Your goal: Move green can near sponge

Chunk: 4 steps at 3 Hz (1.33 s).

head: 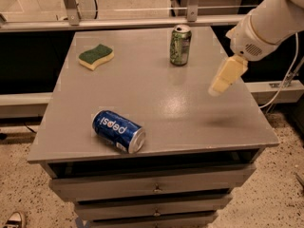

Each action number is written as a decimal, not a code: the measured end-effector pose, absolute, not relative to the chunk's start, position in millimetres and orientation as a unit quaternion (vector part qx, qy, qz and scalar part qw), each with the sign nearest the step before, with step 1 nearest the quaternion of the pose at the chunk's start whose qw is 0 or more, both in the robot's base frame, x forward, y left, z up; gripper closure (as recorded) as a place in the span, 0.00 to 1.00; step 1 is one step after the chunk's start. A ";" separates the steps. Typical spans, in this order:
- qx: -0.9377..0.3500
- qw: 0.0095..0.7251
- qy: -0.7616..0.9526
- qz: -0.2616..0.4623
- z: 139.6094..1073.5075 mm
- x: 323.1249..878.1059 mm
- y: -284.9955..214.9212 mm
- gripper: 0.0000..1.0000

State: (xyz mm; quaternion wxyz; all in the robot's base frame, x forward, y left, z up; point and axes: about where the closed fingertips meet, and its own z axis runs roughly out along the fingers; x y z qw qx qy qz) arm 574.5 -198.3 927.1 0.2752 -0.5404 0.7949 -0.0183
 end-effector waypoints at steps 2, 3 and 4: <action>-0.429 0.419 0.794 0.095 911.7 687.4 -191.8 0.00; -0.388 0.463 0.783 0.148 908.4 715.5 -184.0 0.00; -0.371 0.496 0.763 0.186 904.2 735.8 -162.7 0.00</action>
Offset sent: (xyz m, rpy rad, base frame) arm 0.1585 -0.0054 -0.0112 0.6175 -0.1654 -0.1770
